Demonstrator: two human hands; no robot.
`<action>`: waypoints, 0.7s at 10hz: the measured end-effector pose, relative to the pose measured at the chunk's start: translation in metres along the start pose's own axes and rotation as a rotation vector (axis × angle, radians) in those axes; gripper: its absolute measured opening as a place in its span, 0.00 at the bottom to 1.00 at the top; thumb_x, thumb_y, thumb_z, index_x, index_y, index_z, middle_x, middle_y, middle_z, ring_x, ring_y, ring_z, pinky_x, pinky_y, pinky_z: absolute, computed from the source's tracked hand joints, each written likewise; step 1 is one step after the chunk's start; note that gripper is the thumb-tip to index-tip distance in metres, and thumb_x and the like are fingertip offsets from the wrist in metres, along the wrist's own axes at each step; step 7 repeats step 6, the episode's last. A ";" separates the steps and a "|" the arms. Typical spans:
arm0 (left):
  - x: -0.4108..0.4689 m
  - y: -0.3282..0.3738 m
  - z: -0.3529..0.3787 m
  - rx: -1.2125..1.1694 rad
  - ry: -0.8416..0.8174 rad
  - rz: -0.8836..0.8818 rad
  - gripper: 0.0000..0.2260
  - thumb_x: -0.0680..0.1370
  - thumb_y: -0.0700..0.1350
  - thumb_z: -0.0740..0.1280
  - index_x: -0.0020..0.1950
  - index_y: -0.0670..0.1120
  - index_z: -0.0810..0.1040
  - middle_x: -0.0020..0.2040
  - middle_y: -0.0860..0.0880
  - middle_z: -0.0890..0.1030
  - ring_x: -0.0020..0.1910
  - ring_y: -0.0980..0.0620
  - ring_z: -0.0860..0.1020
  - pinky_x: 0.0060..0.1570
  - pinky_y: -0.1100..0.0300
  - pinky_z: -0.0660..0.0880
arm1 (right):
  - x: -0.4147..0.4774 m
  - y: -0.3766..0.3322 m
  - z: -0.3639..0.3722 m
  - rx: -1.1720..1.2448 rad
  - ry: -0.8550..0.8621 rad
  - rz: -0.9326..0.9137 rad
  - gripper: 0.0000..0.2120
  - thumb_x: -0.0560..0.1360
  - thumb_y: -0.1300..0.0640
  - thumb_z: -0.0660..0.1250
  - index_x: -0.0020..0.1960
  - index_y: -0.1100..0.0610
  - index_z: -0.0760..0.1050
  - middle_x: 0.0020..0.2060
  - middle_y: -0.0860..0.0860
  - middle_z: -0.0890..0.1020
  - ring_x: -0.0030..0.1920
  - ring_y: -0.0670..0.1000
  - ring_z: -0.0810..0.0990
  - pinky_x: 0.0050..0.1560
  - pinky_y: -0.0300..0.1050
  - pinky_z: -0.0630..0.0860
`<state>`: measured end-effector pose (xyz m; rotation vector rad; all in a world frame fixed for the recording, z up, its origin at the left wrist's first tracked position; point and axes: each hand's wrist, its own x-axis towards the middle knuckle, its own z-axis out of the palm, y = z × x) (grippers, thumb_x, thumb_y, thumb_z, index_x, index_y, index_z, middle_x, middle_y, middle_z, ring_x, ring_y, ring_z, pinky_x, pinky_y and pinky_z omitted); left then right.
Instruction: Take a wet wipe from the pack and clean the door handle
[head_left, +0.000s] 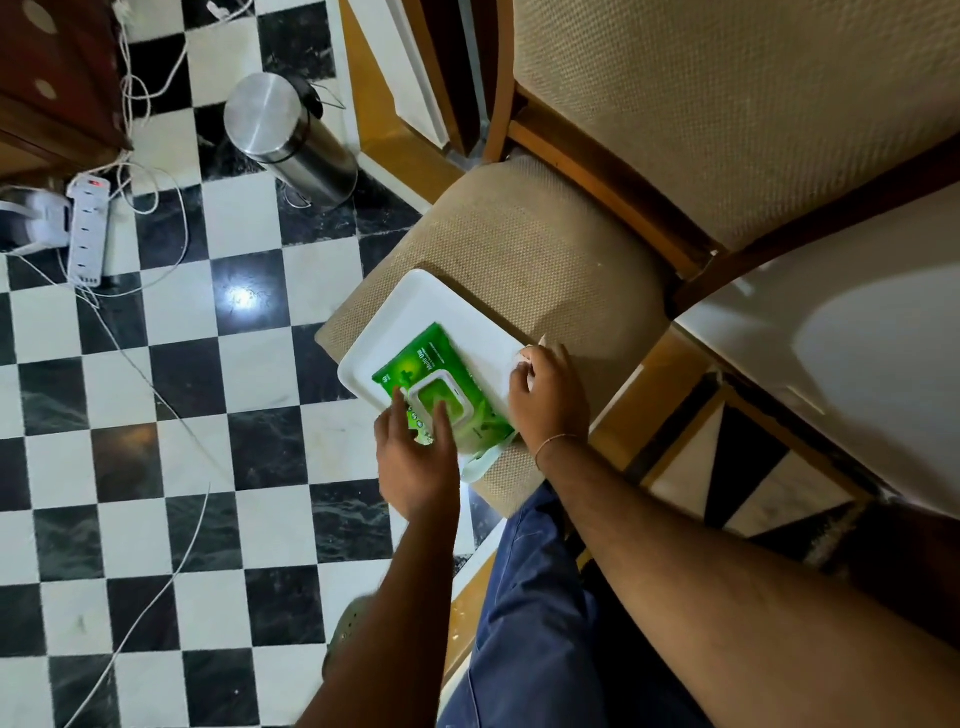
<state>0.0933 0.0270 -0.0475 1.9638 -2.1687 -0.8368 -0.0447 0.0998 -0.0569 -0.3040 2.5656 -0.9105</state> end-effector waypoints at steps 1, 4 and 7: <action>-0.008 0.008 0.010 0.162 -0.092 0.202 0.27 0.80 0.63 0.71 0.78 0.56 0.77 0.74 0.53 0.79 0.71 0.47 0.78 0.56 0.47 0.84 | 0.007 0.011 0.005 -0.186 -0.318 -0.052 0.17 0.79 0.58 0.62 0.65 0.57 0.81 0.70 0.57 0.76 0.69 0.59 0.76 0.65 0.52 0.76; -0.003 0.011 0.027 0.599 -0.347 0.320 0.21 0.85 0.59 0.61 0.74 0.52 0.81 0.81 0.50 0.71 0.74 0.42 0.75 0.73 0.43 0.71 | 0.008 0.018 -0.010 -0.363 -0.727 -0.220 0.36 0.78 0.59 0.63 0.83 0.43 0.58 0.75 0.54 0.67 0.70 0.61 0.72 0.69 0.55 0.75; 0.009 0.046 -0.008 0.672 -0.426 0.297 0.23 0.86 0.60 0.56 0.72 0.51 0.83 0.75 0.47 0.78 0.72 0.41 0.78 0.74 0.45 0.71 | -0.028 0.032 -0.080 -0.072 -0.283 -0.060 0.30 0.79 0.63 0.62 0.78 0.43 0.68 0.71 0.49 0.74 0.69 0.53 0.77 0.63 0.50 0.80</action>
